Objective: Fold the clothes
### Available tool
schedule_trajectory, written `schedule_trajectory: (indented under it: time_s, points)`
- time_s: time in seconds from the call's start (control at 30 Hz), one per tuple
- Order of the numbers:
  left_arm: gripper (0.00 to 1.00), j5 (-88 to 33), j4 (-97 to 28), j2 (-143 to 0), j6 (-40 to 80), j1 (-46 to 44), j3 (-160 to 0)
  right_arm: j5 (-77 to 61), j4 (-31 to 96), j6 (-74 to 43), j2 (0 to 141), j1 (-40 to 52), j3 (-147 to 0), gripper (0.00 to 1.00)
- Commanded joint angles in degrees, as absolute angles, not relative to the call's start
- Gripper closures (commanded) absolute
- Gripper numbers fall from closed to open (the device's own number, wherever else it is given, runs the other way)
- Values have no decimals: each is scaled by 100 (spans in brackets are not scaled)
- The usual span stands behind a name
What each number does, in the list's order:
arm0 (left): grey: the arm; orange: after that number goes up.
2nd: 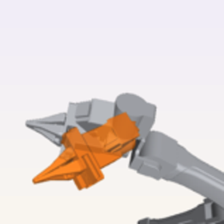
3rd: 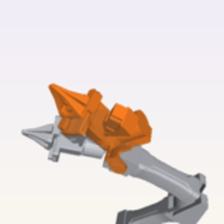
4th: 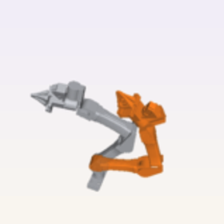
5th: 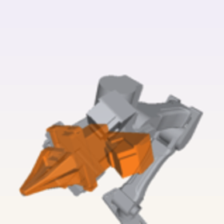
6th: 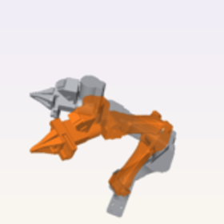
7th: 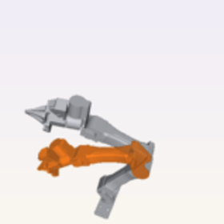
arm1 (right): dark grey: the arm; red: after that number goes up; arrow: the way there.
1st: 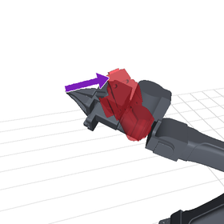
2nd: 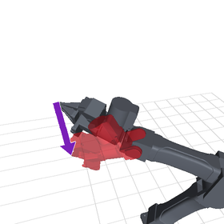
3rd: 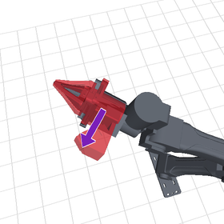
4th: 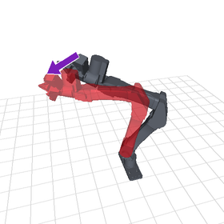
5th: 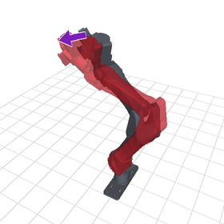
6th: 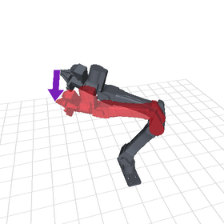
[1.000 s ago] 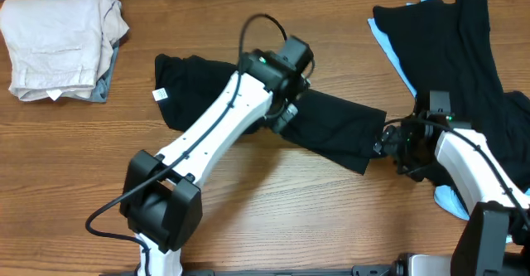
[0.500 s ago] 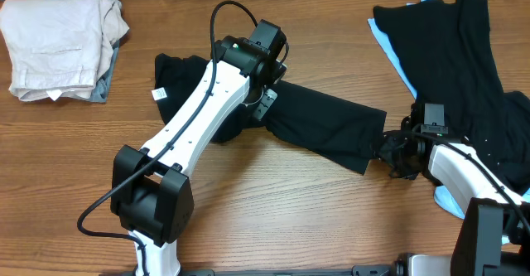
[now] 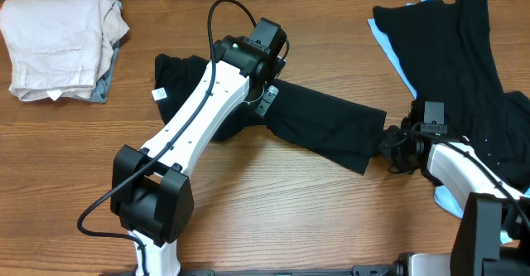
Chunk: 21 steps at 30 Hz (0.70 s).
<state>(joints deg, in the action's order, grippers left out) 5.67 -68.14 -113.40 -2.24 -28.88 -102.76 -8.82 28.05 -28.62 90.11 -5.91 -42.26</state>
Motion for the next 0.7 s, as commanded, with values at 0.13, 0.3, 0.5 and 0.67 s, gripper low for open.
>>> schedule_trajectory:
  time_s: [0.13, 0.3, 0.5, 0.67]
  points:
    - [96, 642, -6676, -11312, -121, -2877, -10405, -910, 2729, -2923, 9367, -578, -4185, 91]
    - [96, 801, -6657, -11312, -117, -2834, -10608, -1041, 2790, -3026, 9356, -609, -4331, 96]
    - [96, 1116, -7555, -11310, -123, -2287, -12860, -1170, 4460, -2512, 8842, -838, -6200, 96]
    - [96, 1118, -8219, -11310, -128, -1634, -14685, -1166, 6530, -1723, 8744, -1059, -9400, 96]
